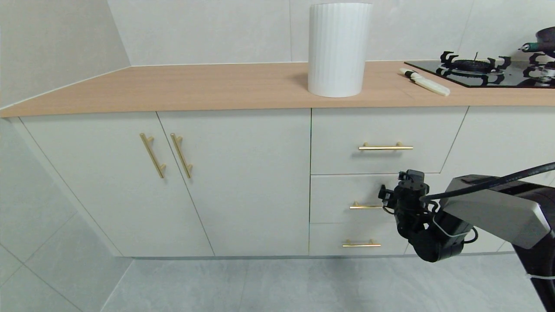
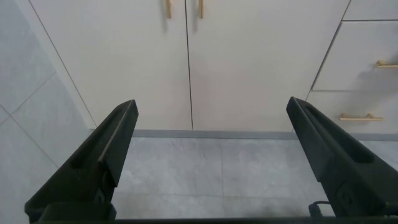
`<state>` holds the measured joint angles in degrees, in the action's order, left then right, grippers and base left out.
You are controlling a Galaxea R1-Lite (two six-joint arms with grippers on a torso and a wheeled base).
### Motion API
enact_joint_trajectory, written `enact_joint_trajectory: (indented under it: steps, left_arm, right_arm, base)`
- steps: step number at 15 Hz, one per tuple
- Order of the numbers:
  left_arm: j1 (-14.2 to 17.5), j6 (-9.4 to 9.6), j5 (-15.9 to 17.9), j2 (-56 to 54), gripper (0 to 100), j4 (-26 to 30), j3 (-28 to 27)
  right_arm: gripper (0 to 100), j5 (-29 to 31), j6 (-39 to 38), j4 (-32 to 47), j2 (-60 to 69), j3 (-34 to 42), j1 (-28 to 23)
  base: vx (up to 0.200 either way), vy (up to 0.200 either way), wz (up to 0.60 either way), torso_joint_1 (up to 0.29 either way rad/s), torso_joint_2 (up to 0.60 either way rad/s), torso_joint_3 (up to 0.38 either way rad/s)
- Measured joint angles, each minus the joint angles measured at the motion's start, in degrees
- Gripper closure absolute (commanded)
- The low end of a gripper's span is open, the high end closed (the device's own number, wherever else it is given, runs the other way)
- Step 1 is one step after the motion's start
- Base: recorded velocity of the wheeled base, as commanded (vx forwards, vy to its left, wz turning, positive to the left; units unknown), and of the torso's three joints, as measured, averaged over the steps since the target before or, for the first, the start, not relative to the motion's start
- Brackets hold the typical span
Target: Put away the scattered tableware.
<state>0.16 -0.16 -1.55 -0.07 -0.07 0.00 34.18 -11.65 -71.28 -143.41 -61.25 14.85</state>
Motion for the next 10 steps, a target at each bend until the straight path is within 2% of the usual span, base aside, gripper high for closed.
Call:
enact_joint_trajectory:
  steps: [4,10]
  left_arm:
    - [0.0,0.0,0.0,0.0,0,0.0,-0.02]
    - [0.0,0.0,-0.01,0.0,0,0.0,0.0]
  right_arm:
    - [0,-2.02,0.02,0.15,6.58,8.3,0.22]
    - [0,-5.23,4.18,1.1,33.84,26.58,0.63]
  base:
    - [0.0,0.0,0.0,0.0,0.0,0.0]
    - [0.0,0.0,0.0,0.0,0.0,0.0]
